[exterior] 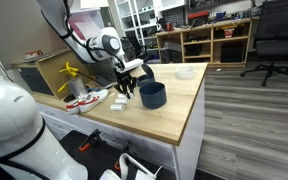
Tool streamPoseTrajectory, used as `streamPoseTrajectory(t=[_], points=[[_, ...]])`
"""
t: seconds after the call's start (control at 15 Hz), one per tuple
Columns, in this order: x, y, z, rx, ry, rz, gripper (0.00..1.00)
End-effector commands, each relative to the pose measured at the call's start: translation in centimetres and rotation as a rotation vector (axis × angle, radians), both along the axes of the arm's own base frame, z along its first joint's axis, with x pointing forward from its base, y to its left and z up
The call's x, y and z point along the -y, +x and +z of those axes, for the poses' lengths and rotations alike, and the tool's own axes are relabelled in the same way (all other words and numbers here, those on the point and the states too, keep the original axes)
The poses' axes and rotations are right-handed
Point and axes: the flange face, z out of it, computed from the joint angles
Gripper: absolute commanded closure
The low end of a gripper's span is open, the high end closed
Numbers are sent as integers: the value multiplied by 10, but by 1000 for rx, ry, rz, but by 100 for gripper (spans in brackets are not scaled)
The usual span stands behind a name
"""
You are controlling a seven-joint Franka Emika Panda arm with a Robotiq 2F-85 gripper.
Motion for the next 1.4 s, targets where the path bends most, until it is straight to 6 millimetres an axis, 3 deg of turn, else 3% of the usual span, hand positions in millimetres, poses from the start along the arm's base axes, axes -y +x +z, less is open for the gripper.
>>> streamPoseTrajectory(t=[0.0, 0.33, 1.2, 1.27, 1.33], points=[[-10, -9, -2, 31, 5, 105, 93], [-13, -11, 5, 9, 72, 117, 93], [-27, -18, -1, -16, 116, 319, 93], [-29, -17, -1, -12, 114, 333, 48], [-31, -16, 0, -9, 119, 342, 46]])
